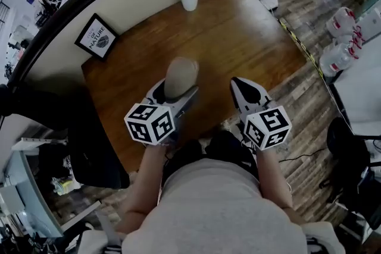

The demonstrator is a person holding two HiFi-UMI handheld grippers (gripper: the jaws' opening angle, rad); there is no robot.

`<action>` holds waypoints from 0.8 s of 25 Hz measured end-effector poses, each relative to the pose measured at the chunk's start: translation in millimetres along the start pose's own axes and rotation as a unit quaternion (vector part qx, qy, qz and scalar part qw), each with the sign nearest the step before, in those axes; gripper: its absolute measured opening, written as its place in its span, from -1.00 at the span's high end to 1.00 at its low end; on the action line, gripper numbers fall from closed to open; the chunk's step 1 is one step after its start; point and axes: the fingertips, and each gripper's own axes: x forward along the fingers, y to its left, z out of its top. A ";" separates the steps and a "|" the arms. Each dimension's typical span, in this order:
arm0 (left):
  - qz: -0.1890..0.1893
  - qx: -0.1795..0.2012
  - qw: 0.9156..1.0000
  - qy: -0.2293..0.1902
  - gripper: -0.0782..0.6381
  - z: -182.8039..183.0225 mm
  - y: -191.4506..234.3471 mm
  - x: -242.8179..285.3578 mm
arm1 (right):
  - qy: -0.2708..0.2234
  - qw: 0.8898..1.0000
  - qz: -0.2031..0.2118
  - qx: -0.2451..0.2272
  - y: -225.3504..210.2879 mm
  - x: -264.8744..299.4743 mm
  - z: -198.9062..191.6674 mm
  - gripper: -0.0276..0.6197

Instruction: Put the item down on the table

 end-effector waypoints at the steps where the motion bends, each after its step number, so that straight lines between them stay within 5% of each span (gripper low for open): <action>1: 0.009 -0.003 1.000 -0.002 -0.42 2.7 5.3 3.6 | 0.001 1.000 0.010 -0.003 -3.6 9.0 3.5 0.89; 11: 0.082 -0.014 0.996 -0.006 -0.42 23.1 36.3 39.3 | 0.029 0.994 0.108 -0.017 -31.7 79.2 15.3 0.89; 20: 0.120 0.014 0.992 0.044 -0.42 17.5 52.1 70.6 | 0.063 0.985 0.158 -0.010 -58.4 118.8 5.5 0.89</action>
